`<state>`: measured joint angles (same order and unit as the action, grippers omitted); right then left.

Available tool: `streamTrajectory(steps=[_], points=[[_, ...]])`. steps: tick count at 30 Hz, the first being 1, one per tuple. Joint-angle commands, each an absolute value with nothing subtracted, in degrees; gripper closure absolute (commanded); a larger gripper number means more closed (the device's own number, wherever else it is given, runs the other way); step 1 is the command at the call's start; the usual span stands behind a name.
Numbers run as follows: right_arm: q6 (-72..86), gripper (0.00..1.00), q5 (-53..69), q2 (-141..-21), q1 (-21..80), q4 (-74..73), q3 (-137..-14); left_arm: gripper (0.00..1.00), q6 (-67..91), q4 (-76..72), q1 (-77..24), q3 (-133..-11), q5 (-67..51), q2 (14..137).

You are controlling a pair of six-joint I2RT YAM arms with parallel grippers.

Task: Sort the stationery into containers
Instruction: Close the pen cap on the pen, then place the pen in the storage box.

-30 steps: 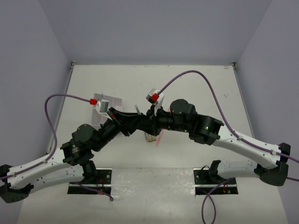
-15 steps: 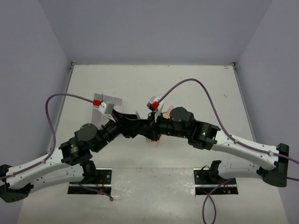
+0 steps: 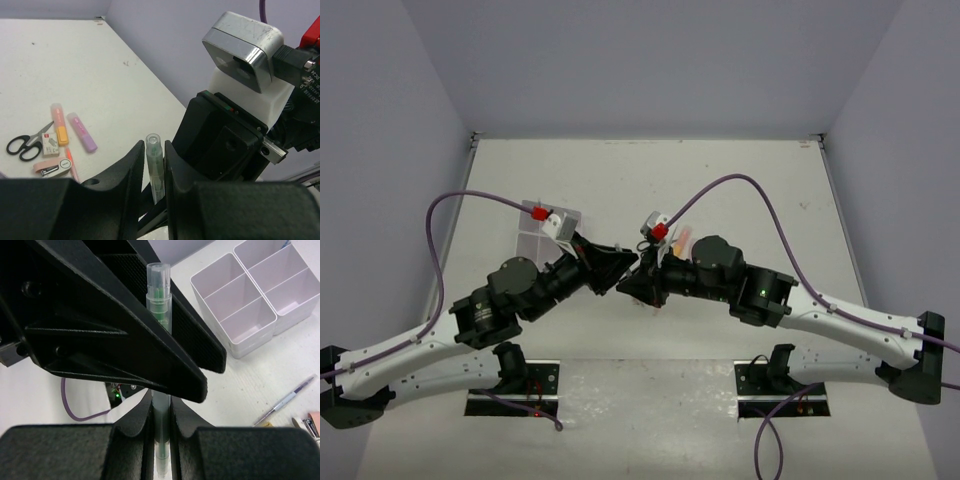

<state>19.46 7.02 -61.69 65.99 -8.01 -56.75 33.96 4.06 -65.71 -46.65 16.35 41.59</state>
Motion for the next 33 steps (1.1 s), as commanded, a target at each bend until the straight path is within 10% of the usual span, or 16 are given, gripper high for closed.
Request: streamTrajectory(steps=[1,6,18,20,22,33], points=[[19.06,1.0,7.91,-60.99,66.64,-4.68,-57.07,0.76,34.54,2.68,-65.92,-47.26,13.33,41.48],[18.59,1.0,7.77,-61.57,67.06,-4.75,-57.51,1.0,34.49,2.55,-65.92,-47.11,13.86,41.4],[19.49,0.9,0.0,-59.33,66.97,-4.75,-52.76,1.0,31.62,7.71,-65.92,-48.52,22.23,39.73],[20.1,0.39,-1.69,-59.16,66.97,-5.42,-53.24,1.0,30.88,8.84,-65.92,-48.94,27.07,40.15],[21.15,0.12,-3.6,-58.74,66.97,-7.49,-53.5,1.0,29.45,10.22,-65.8,-49.31,34.81,41.6],[26.19,0.01,-16.93,-42.4,66.89,-13.36,-40.44,1.0,19.71,11.1,-53.04,-58.67,56.6,57.09]])
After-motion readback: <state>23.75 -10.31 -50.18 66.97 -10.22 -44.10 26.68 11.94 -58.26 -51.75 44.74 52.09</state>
